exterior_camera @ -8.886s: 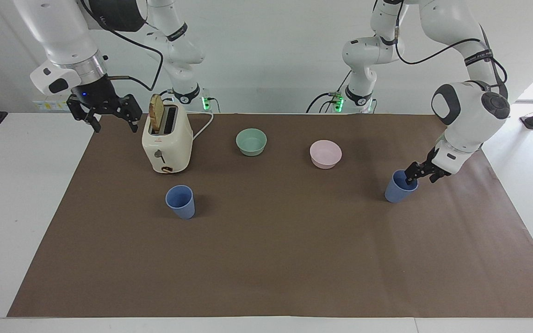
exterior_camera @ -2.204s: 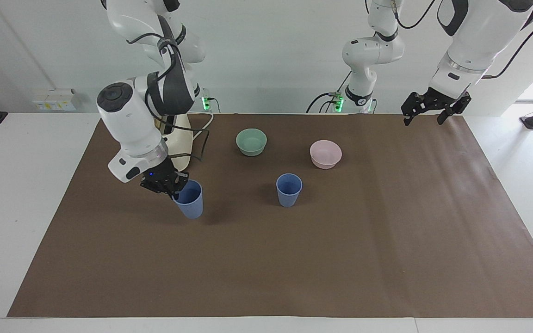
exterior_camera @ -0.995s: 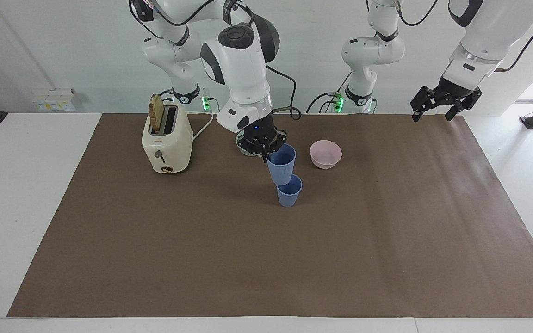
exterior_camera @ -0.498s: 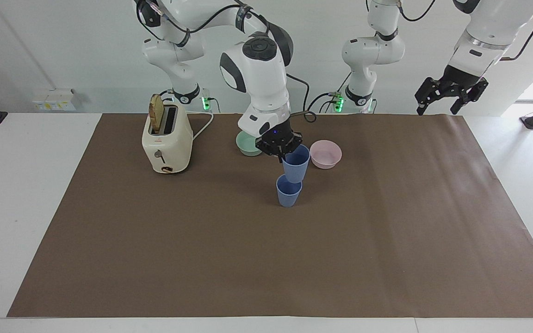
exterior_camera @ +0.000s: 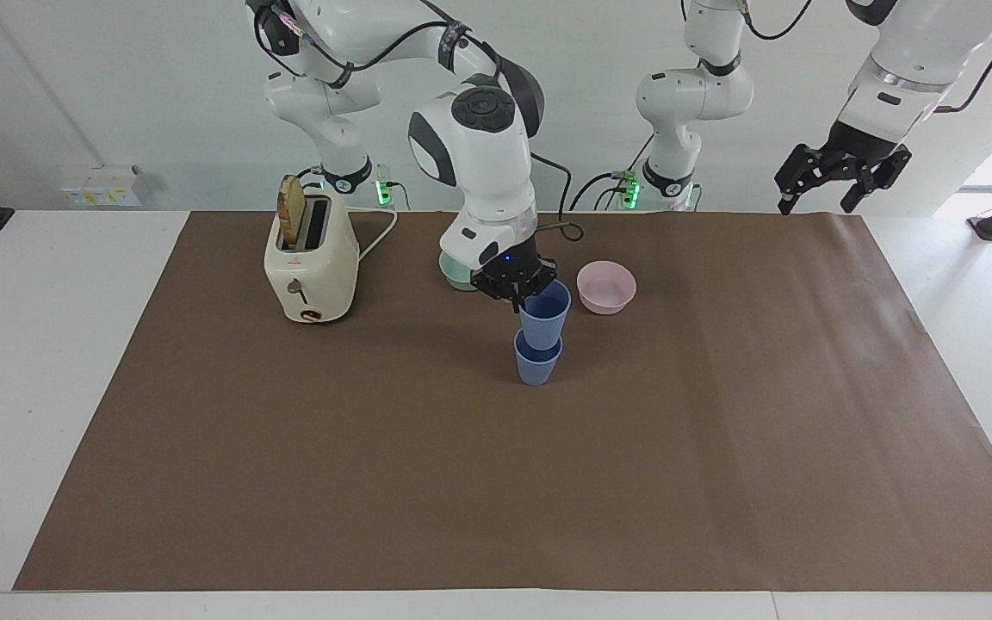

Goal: Stack blue cups with both arms
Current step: 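Carry the blue cup with the right gripper and lower it into the placed cup, then open the right gripper to release the cup onto the stack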

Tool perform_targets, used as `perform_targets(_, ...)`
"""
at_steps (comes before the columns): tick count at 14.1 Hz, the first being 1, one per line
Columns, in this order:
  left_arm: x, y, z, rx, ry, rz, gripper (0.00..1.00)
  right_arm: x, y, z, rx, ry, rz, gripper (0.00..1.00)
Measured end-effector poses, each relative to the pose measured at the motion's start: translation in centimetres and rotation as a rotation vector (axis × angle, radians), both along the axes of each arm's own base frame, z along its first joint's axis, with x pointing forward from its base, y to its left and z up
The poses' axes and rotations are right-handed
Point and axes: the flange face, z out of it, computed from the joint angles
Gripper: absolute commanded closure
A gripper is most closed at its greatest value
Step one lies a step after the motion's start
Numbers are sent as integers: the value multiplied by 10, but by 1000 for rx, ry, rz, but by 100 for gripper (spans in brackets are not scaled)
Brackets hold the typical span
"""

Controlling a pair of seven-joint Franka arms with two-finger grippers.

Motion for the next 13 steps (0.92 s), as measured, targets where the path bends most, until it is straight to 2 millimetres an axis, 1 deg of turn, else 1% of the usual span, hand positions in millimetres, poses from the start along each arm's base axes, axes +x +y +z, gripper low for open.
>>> perform_targets(3,0,0,0,0,0,0,0,3,0,-3,6,-5,-3,100)
perform_targets(8,0,0,0,0,0,0,0,7,2,-21,5,12,-4,100)
perform_targets(13,0,0,0,0,0,0,0,6,0,-33,-11,29,-3,100)
